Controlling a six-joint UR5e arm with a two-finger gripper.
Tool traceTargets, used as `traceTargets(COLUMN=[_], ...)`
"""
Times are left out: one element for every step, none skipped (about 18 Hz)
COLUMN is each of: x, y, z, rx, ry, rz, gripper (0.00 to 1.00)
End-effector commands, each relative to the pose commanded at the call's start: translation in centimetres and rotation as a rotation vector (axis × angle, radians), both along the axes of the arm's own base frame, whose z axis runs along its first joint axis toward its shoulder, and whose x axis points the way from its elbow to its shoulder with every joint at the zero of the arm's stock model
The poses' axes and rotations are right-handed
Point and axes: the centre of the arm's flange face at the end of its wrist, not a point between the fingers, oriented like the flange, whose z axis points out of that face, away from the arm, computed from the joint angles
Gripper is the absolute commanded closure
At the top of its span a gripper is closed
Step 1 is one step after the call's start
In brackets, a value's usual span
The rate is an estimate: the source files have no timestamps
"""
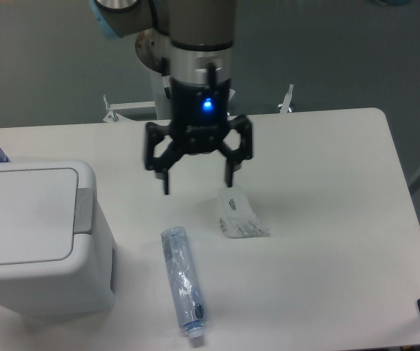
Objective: Open the trash can
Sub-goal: 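Move the open gripper down and across toward the white trash can lid, then push the gripper fingers against the lid edge to swing the lid open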
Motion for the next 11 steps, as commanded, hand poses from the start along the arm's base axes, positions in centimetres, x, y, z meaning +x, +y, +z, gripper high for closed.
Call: traceTargets(x=[0.9,1.3,1.4,1.6,1.8,1.8,1.9,2.2,2.3,2.4,2.4], y=[0.9,1.3,1.4,1.5,1.6,1.6,1.6,1.7,1.8,1.8,1.8], z=[-1.0,-1.2,-1.3,-1.3,-1.3,-1.4,-1.4,-1.5,-1.5,-1.7,-1.7], rx=[-0.010,-0.013,-0.014,-0.013,-0.013,-0.016,-0.016,-0.017,-0.018,-0.021,-0.021], ry=[-0.019,-0.026,-0.027,-0.028,-0.029,-0.030,-0.031,-0.032,-0.032,-0.033,-0.033], rz=[0.000,-0.001,-0.004,-0.008,-0.008,-0.009,-0.008,-0.014,-0.015,-0.016,-0.016], gripper=[0.00,0.00,0.00,0.00,0.00,0.00,0.00,0.00,0.00,0.00,0.00])
